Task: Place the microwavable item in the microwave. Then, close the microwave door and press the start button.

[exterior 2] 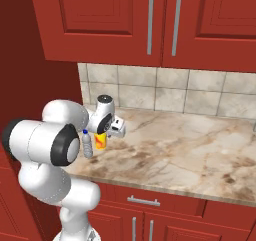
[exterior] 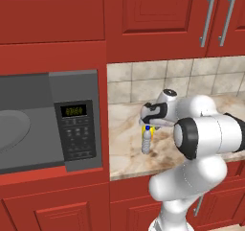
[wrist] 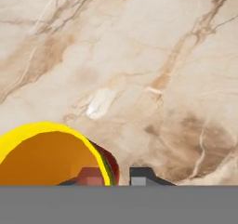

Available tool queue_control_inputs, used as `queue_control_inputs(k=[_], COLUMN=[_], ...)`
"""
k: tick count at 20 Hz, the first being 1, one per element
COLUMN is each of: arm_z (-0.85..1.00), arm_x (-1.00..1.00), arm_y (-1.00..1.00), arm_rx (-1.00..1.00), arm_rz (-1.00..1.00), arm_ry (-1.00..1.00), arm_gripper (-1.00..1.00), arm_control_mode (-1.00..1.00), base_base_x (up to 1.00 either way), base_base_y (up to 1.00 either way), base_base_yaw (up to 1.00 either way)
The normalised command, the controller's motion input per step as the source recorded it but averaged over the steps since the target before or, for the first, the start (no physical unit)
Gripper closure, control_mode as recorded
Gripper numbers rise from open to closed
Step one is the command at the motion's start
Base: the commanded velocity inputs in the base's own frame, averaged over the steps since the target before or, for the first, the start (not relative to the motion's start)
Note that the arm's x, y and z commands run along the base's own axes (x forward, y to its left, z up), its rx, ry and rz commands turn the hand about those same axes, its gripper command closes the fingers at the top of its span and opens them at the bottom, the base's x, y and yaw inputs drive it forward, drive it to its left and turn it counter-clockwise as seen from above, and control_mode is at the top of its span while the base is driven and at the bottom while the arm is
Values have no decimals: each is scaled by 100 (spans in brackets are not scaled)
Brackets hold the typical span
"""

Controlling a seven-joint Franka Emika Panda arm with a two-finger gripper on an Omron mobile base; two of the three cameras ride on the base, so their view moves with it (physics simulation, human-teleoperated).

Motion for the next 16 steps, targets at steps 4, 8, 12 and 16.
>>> queue_control_inputs(k=[4,8,12,16], arm_z=[29,71,86,94], arm_x=[-3,-35,-58,-81], arm_y=[0,-7,-18,-29], arm_rx=[-1,-3,-1,0], arm_rz=[-5,-11,-14,-16], arm_ry=[-16,-28,-28,-16], arm_gripper=[100,100,100,100], arm_control_mode=[-100,-100,-100,-100], base_base_x=[0,0,0,0], base_base_y=[0,0,0,0], base_base_yaw=[0,0,0,0])
